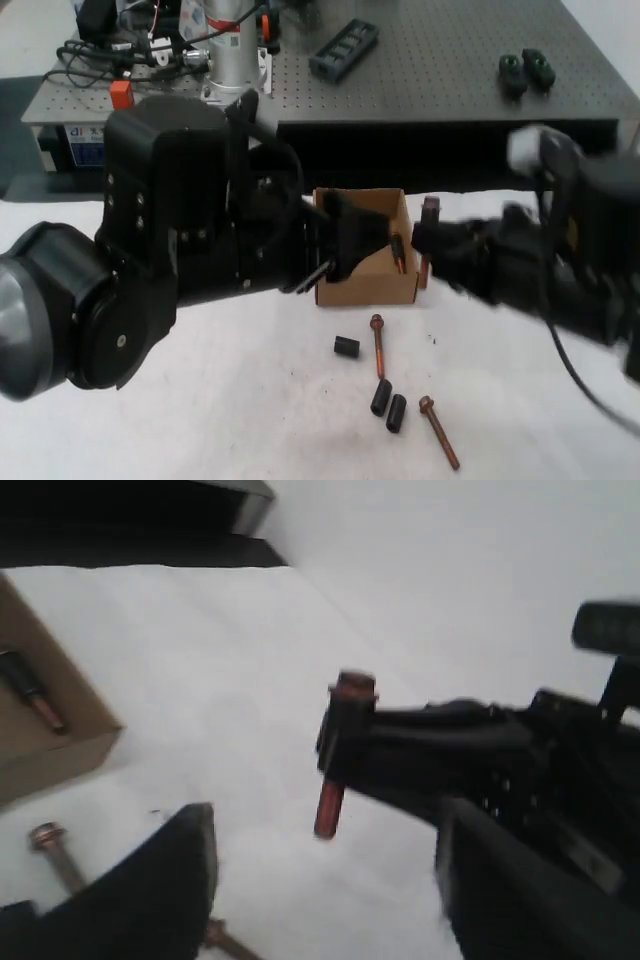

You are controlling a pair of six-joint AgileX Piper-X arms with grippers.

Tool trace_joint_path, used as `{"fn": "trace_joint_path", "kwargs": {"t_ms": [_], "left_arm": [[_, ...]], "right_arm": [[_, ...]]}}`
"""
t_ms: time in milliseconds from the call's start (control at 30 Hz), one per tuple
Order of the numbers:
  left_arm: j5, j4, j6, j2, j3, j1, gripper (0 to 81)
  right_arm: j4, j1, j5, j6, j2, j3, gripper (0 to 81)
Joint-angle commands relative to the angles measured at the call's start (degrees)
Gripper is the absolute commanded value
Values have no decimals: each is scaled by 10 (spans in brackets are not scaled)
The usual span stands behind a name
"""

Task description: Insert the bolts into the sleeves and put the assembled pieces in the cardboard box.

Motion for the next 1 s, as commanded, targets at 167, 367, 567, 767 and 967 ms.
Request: {"fn": "trace_joint_path", "kwargs": {"t_ms": [167,367,567,767,967], "left_arm": [[-141,92,80,-8,3,0,414],[-148,106,81,-8,6,0,407],[-148,106,81,-8,6,0,407],[-148,106,81,-8,6,0,407],[-148,106,81,-8,6,0,407]], "right_arm": [[196,-32,109,-134,287,-303,34],[326,-30,143,-159,446,-490,32],[390,-28,156,-155,515,-562,27],[382,-27,150,-154,522,-562,250],[398,-33,101,-153,454,-562,355]]}}
